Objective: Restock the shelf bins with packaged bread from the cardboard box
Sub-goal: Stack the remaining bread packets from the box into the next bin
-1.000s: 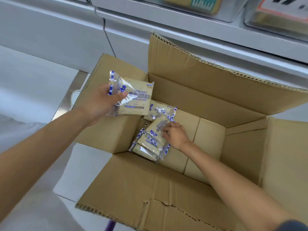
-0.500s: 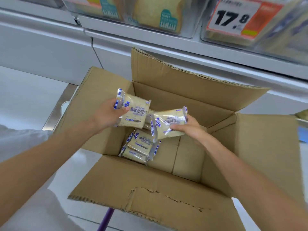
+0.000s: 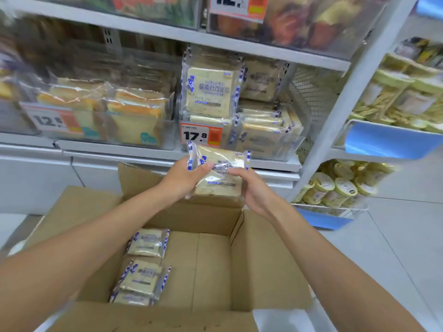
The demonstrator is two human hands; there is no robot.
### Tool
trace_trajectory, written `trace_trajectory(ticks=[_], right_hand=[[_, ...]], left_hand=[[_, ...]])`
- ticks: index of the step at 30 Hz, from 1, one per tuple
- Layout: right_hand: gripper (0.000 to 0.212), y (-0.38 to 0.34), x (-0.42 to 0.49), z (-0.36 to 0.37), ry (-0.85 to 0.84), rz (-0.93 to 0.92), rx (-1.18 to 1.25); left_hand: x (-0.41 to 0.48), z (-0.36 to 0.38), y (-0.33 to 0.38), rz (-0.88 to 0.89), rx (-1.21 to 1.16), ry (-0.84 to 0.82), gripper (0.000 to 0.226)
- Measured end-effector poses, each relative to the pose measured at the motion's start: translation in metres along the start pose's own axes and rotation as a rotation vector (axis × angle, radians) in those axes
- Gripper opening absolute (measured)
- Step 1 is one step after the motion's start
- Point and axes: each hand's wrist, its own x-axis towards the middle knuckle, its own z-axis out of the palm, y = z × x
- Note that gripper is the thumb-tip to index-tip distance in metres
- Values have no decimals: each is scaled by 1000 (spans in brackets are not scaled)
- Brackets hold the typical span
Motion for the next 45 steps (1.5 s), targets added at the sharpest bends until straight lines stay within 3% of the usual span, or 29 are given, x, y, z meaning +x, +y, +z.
trace_trajectory(ticks=[3,5,8,10,13,17,20,24,29,32,34,36,40,43,45], right_hand=[[88,-47,2,-31,132,-153,-2],[92,-78,8,-50,193,-260,-43],[64,-118,30,-73,301,-365,-50],[57,-137,51,-82,382,-415,-45],[59,-155,89,-89,466,-444,-105],[63,-161,136,-88,498,-397,-232],[45,-159,148,-85,500,-404,-379],[61,-161,150,-90,636,-552,-390],[62,-157,151,-82,617,-576,-433],[91,-157,146,-85,624,-471,-550],[106,-153,135,-84,688,-516,-690],[97,-144,126,-78,657,-637,-836],[61,-134,128,-71,568,-696,-1014],[63,-137,134,-71,648,-684,-1007],[71,-138,134,-73,636,-674,-1155]], left_hand=[[31,12,44,177,108,22,43],[59,14,61,361,250,153,60],[106,4,69,708,684,477,57],[134,-10,62,811,933,609,51],[158,-22,43,831,1098,604,54],[161,-22,38,871,1078,624,53],[161,-19,38,890,1072,651,52],[159,-19,38,892,1077,661,52],[158,-20,38,902,1069,677,52],[159,-20,38,911,1065,688,51],[159,-20,38,914,1064,693,51],[158,-20,38,912,1064,694,51],[158,-20,38,909,1061,688,51],[158,-21,38,917,1057,691,51],[159,-21,37,924,1057,692,51]])
